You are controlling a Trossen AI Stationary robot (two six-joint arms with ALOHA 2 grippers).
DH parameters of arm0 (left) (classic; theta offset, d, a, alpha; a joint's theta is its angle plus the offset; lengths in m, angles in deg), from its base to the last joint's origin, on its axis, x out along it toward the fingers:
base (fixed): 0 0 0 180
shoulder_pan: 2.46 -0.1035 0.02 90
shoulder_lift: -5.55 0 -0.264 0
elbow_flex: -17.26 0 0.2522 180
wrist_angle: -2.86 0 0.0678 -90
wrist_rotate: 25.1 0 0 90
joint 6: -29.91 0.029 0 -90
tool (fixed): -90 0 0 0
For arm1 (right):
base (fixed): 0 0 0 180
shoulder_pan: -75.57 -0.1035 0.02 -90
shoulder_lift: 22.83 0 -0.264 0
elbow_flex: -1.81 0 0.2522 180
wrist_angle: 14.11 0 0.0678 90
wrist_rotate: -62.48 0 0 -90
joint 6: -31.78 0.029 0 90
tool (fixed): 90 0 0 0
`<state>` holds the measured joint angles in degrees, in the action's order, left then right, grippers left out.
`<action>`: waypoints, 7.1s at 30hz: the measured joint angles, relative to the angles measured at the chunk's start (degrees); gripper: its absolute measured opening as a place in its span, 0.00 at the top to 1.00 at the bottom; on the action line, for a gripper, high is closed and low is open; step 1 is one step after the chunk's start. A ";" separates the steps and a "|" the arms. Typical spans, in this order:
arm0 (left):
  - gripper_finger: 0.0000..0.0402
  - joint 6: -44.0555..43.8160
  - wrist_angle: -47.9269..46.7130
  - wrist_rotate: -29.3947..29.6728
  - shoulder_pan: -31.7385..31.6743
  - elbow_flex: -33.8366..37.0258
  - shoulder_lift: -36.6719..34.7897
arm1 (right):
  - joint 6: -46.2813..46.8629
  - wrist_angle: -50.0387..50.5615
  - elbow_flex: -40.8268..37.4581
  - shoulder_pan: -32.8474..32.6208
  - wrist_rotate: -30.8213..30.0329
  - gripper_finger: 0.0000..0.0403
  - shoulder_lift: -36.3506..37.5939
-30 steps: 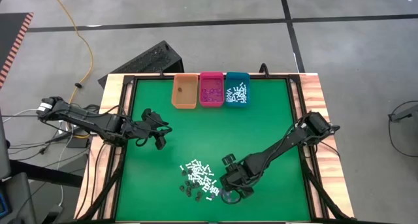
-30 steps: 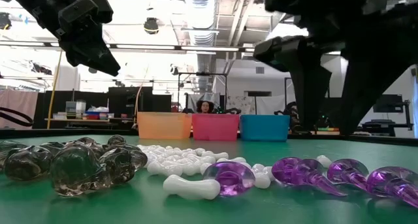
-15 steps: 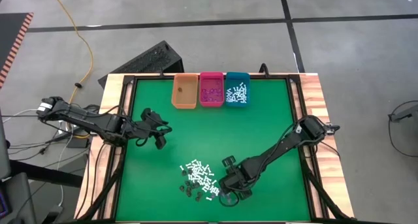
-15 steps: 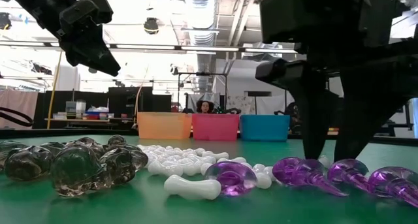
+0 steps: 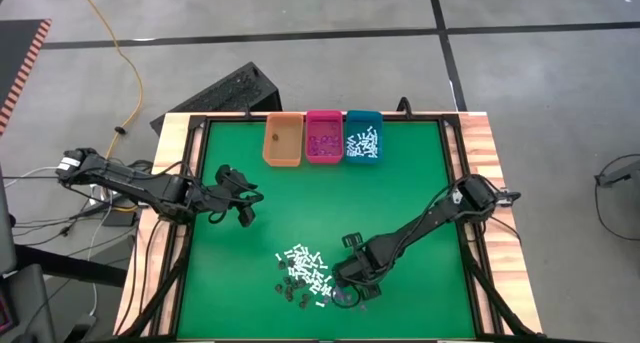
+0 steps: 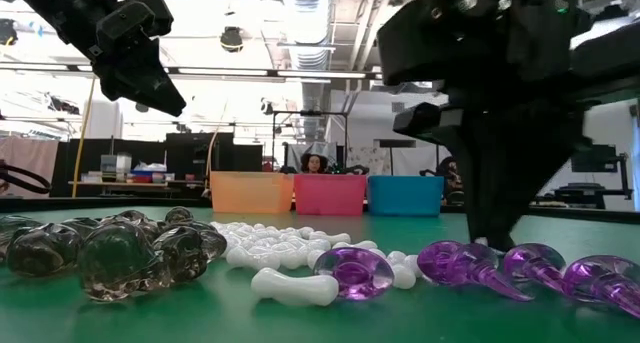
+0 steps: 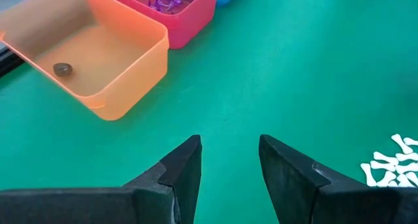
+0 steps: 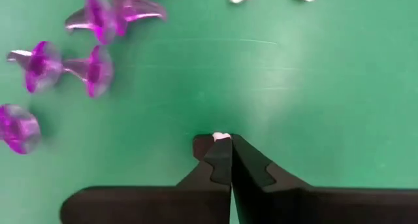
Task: Sort Halloween decoration
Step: Put the white bone toy into the blue bin
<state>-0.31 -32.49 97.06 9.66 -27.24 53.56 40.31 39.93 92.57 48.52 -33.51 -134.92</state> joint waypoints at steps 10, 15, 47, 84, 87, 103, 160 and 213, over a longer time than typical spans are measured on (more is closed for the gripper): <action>0.64 0.50 -0.03 -0.07 0.00 0.00 0.00 | -5.02 8.50 -0.07 7.98 0.00 0.94 7.47; 0.64 0.58 -0.24 -0.14 0.01 0.00 0.00 | -11.86 13.04 -0.05 17.41 -0.43 0.93 13.26; 0.64 0.40 -1.95 -0.90 0.00 0.00 0.00 | -18.97 4.35 0.04 56.54 6.69 0.52 16.37; 0.64 -3.44 -1.80 -2.40 0.00 0.02 -0.02 | 35.99 0.70 19.11 6.10 -13.32 0.55 -8.36; 0.64 -3.50 -1.88 -2.44 0.02 0.02 -0.02 | 41.02 1.74 20.65 5.65 -11.61 0.55 -9.91; 0.64 -3.51 -1.90 -3.37 0.07 0.02 0.00 | 47.14 6.38 20.08 4.44 -9.90 0.55 -12.02; 0.64 -7.57 0.28 0.06 0.07 5.13 -0.02 | -30.32 10.29 18.14 5.70 -1.24 0.70 -11.61; 0.64 -7.09 2.03 -1.09 0.04 5.16 -0.02 | 16.99 12.30 17.62 9.40 0.10 0.52 -7.72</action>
<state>-7.41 -30.46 95.97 9.70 -22.08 53.54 57.30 52.23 110.18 57.92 -33.41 -142.63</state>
